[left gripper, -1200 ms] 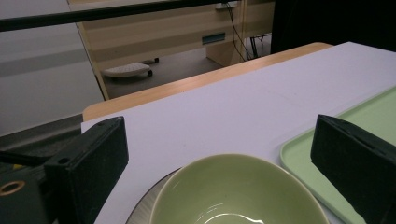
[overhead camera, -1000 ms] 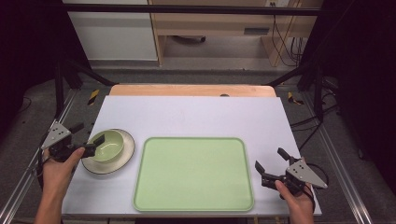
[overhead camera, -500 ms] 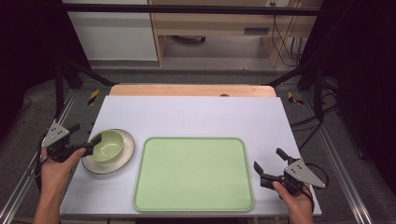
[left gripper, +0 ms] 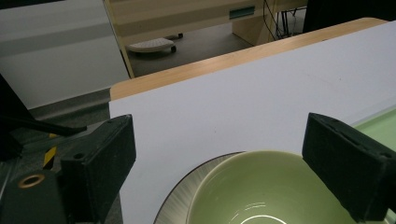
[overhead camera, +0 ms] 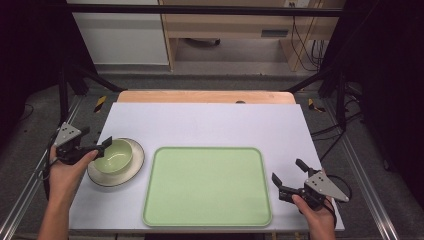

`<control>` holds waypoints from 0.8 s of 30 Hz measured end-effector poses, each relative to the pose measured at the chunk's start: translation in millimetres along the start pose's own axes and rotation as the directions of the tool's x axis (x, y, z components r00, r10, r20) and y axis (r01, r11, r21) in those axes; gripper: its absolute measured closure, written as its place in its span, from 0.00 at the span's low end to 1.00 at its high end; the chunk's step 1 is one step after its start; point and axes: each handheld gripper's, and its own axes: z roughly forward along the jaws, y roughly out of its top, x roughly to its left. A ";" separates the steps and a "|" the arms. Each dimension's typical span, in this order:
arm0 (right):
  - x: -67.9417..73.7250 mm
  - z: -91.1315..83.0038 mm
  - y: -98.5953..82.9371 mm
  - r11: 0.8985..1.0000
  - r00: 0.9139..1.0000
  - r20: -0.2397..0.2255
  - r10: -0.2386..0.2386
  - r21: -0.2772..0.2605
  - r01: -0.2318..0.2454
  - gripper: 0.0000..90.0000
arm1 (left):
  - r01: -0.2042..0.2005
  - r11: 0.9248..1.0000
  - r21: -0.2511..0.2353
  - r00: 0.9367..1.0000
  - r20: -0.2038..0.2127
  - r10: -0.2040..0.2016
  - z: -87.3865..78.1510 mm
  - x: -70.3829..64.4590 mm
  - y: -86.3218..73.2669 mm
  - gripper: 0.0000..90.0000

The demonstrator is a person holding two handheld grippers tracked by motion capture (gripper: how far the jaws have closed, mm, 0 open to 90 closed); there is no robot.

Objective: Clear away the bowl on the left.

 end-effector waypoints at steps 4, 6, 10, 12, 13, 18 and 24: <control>0.1 1.1 -0.1 1.000 1.000 0.004 0.006 0.001 -0.006 0.07 | 0.007 0.999 0.046 0.999 -0.035 -0.005 0.4 6.7 -9.1 0.13; 0.4 1.0 -0.4 1.000 1.000 0.001 -0.002 0.002 0.002 0.07 | 0.028 0.998 0.057 0.999 -0.036 -0.026 -1.7 12.0 -13.1 0.15; 0.8 0.7 -0.1 1.000 1.000 0.000 0.000 0.003 0.000 0.07 | 0.055 0.996 0.077 0.998 -0.032 -0.053 -3.6 17.1 -17.8 0.17; 0.5 0.9 -0.2 1.000 1.000 0.000 -0.002 0.003 0.002 0.07 | 0.067 0.992 0.103 0.998 -0.019 -0.066 -3.8 19.2 -20.1 0.18; 0.5 0.9 -0.2 1.000 1.000 0.000 -0.002 0.003 0.002 0.07 | 0.071 0.991 0.114 0.997 -0.014 -0.070 -3.6 20.0 -21.0 0.18; -0.5 0.7 -0.3 1.000 1.000 0.003 0.007 0.003 -0.007 0.07 | 0.072 0.983 0.167 0.997 0.015 -0.075 -2.2 19.8 -25.8 0.22; -1.5 -0.4 0.0 1.000 1.000 0.006 0.007 0.003 -0.007 0.07 | 0.061 0.972 0.226 0.997 0.027 -0.069 4.7 15.6 -31.2 0.27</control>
